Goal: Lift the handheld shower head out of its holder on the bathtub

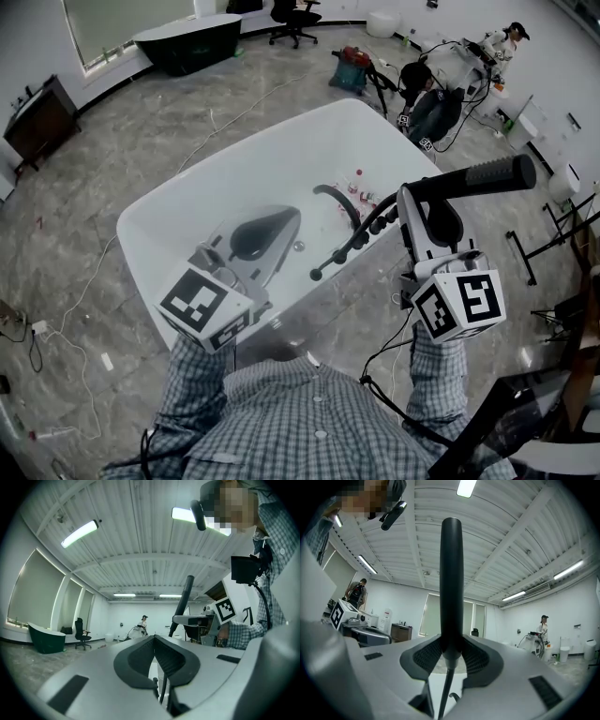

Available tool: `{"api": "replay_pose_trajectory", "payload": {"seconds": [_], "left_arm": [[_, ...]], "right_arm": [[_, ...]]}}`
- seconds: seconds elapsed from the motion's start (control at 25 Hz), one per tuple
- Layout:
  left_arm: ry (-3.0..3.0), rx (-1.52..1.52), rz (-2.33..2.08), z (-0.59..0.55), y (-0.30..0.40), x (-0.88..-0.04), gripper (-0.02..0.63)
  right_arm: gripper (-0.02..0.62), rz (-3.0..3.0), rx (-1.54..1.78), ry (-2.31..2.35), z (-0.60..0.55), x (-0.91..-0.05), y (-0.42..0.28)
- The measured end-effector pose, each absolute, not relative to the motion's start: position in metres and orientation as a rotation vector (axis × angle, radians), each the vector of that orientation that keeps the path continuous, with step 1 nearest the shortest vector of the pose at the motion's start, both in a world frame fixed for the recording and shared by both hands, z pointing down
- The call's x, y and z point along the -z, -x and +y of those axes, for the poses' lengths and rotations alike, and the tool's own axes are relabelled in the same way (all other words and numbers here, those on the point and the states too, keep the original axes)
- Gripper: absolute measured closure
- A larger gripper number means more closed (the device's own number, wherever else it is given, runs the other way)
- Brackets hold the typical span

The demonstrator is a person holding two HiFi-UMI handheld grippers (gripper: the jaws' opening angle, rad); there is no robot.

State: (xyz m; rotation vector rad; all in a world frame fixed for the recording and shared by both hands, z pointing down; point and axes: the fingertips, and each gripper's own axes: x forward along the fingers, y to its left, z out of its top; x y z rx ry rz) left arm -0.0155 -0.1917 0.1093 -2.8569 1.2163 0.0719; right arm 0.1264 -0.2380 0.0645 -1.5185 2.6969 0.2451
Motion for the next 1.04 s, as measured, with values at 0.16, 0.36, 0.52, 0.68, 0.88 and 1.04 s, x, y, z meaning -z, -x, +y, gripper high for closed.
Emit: {"api": "replay_pose_trajectory", "payload": {"seconds": [0.16, 0.36, 0.52, 0.68, 0.88, 1.04], "left_arm": [[2.855, -0.07, 1.212, -0.1918, 0.0166, -0.1074, 0.607], [2.851, -0.069, 1.212, -0.1946, 0.0162, -0.1022, 0.607], [2.851, -0.068, 1.212, -0.1919, 0.0171, -0.1037, 0.607], [2.851, -0.068, 1.216, -0.1934, 0.017, -0.1036, 0.607], [2.848, -0.069, 1.219, -0.1938, 0.02, -0.1051, 0.607], [2.848, -0.071, 1.219, -0.1922, 0.0196, -0.1087, 0.607]], "right_arm": [[0.462, 2.691, -0.235, 1.518, -0.2381, -0.0636, -0.1253], [0.462, 2.69, -0.224, 1.522, -0.2411, -0.0599, -0.1263], [0.462, 2.693, -0.22, 1.517, -0.2387, -0.06, -0.1255], [0.462, 2.695, -0.223, 1.508, -0.2397, -0.058, -0.1247], [0.462, 2.697, -0.236, 1.5, -0.2402, -0.0571, -0.1202], [0.462, 2.698, -0.24, 1.497, -0.2384, -0.0596, -0.1196]]}}
